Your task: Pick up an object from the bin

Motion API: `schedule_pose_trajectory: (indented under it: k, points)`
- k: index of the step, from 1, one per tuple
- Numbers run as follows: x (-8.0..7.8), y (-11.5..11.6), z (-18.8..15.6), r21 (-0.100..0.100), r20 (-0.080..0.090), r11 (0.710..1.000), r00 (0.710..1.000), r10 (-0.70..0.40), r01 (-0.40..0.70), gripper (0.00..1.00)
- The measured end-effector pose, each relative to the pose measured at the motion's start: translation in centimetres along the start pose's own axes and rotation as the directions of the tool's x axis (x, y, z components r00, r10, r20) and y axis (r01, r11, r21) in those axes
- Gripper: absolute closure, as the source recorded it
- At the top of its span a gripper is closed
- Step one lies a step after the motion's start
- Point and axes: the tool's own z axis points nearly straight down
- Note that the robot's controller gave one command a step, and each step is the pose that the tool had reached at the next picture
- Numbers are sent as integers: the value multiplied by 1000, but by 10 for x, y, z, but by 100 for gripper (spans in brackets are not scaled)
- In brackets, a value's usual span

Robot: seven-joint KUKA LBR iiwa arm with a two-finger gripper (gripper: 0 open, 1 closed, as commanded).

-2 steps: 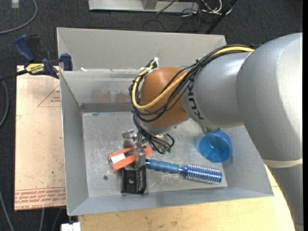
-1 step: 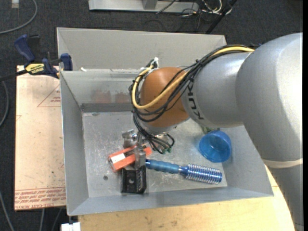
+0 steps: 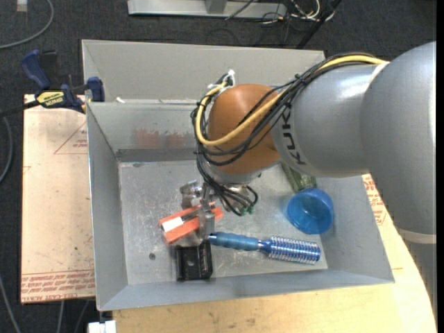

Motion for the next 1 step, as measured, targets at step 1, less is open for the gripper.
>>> schedule_pose_trajectory:
  k: [1]
  points:
    - [-1, 0, -24, 0, 4, 1000, 1000, 2, -2, 100]
